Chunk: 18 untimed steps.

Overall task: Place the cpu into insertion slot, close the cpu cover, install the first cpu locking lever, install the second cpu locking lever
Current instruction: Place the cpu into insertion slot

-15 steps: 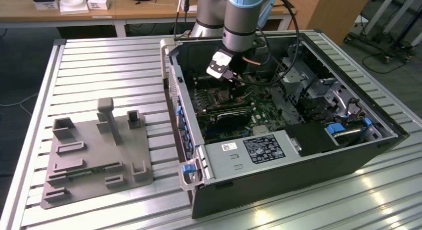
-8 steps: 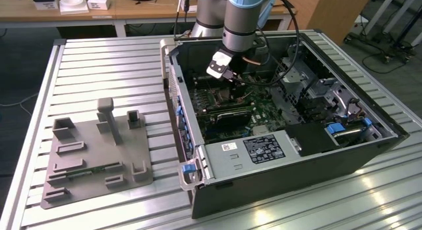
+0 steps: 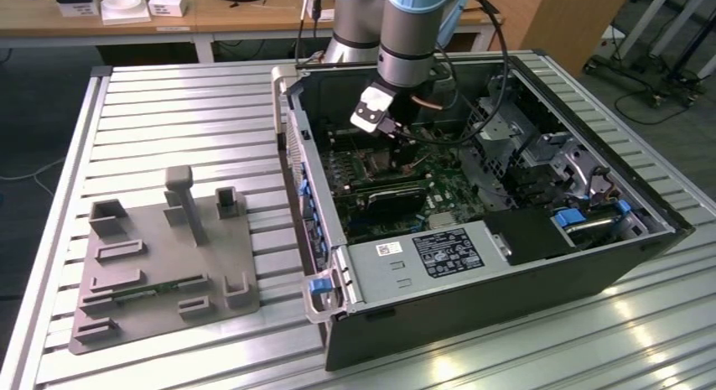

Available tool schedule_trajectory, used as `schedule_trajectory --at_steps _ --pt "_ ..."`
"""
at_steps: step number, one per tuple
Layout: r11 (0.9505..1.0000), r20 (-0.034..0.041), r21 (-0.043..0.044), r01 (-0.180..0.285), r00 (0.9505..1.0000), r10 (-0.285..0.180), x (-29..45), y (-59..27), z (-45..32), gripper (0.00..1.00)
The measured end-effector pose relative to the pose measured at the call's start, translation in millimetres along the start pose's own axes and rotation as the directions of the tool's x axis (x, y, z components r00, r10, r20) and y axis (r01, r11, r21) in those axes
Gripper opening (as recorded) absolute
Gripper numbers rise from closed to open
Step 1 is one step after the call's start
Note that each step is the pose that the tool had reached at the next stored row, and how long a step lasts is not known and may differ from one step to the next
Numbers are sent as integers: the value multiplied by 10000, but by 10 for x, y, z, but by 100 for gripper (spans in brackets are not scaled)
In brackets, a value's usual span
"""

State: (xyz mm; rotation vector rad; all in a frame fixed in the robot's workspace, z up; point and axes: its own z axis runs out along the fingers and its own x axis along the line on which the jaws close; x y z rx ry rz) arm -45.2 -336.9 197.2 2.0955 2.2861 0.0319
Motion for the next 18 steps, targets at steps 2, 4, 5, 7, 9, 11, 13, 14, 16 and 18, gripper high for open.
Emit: schedule_trajectory --at_steps 2,4,5,7,9,11,13,14,16,18 --pt "10000 2 0 0 10000 0 0 1 -18 67" --pt "10000 3 1 1 10000 -1 0 2 -35 67" --pt "10000 4 2 1 10000 -1 -1 2 -45 67" --pt "10000 5 2 1 10000 -1 -1 3 -67 67" --pt "10000 5 5 1 10000 -1 -1 4 -92 67" --pt "10000 6 9 0 10000 0 -2 5 -116 67" --pt "10000 5 12 1 10000 -1 -2 6 -136 67" --pt "10000 5 14 1 10000 -1 -2 6 -144 67" --pt "10000 3 14 1 10000 -1 -2 7 -149 67" --pt "10000 3 14 1 10000 -1 -2 7 -149 65"
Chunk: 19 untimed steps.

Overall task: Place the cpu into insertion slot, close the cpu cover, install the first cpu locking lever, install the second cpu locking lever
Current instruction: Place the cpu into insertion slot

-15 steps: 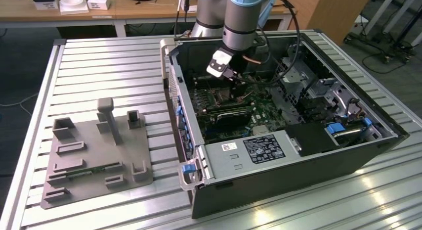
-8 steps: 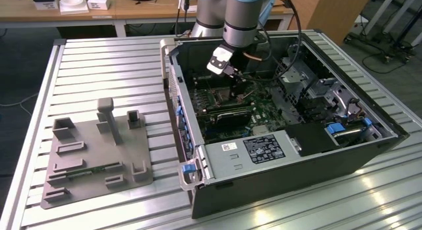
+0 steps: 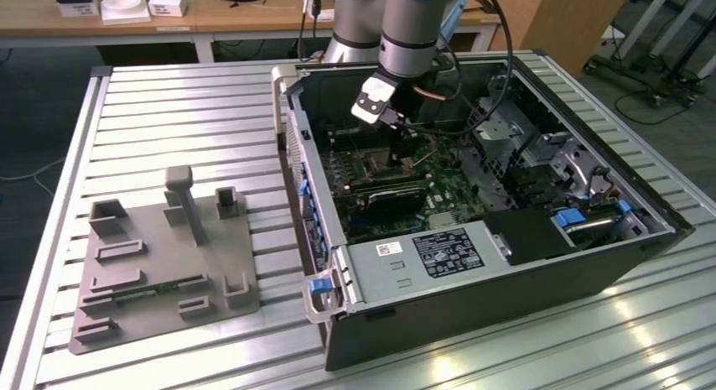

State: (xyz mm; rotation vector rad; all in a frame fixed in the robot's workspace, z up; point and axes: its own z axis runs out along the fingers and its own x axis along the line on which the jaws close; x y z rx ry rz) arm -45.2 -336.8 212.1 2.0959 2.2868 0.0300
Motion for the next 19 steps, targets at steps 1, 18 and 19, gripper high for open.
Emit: schedule_trajectory --at_steps 1,18,19 --pt "10000 0 0 0 10000 0 0 0 0 65" --pt "10000 1 3 0 10000 0 0 0 -1 10" --pt "10000 2 7 0 10000 0 0 0 -1 10"
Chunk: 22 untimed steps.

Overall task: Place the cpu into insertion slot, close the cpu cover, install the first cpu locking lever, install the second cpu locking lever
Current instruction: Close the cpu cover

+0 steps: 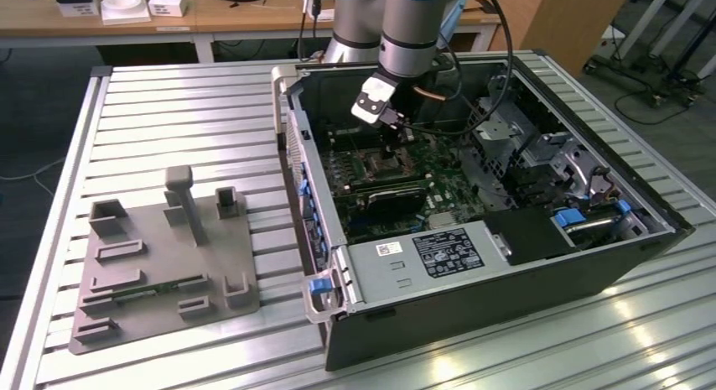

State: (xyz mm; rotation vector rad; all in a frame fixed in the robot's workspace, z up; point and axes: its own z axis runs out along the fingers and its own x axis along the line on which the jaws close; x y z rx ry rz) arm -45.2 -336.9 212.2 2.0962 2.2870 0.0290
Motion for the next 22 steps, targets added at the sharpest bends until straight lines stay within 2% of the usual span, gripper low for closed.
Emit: schedule_trajectory --at_steps 10,16,22 --pt "10000 -1 4 0 10000 0 0 0 -3 10" --pt "10000 0 5 0 10000 0 -1 3 -77 10" --pt "10000 -1 5 1 10000 -1 -1 3 -78 10"
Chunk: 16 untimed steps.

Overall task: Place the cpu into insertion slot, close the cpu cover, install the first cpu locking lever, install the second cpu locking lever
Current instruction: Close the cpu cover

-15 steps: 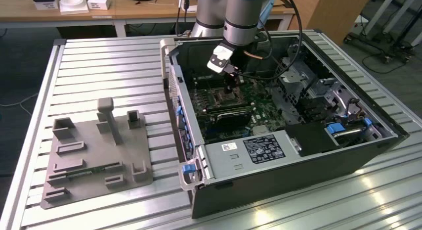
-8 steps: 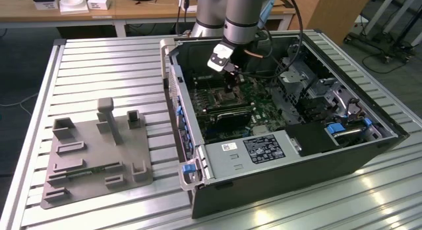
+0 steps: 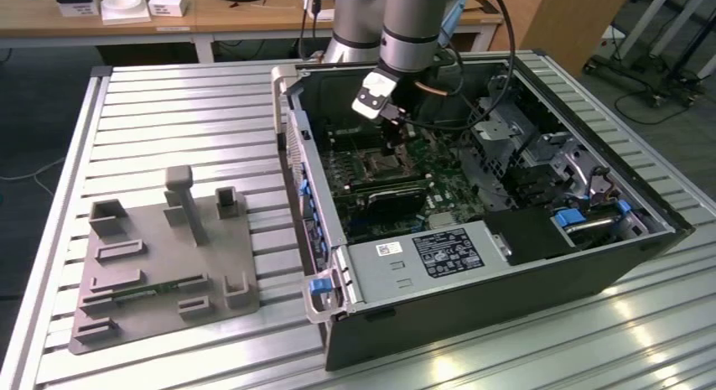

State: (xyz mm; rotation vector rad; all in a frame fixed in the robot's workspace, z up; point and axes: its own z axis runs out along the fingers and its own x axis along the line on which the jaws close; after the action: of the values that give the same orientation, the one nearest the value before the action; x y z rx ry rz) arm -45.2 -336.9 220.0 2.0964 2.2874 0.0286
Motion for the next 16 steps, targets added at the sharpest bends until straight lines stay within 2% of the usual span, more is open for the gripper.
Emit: schedule_trajectory --at_steps 8,16 --pt "10000 -1 27 1 10000 -1 -7 73 -16 10" --pt "10000 -2 32 0 10000 0 -10 85 -278 10"
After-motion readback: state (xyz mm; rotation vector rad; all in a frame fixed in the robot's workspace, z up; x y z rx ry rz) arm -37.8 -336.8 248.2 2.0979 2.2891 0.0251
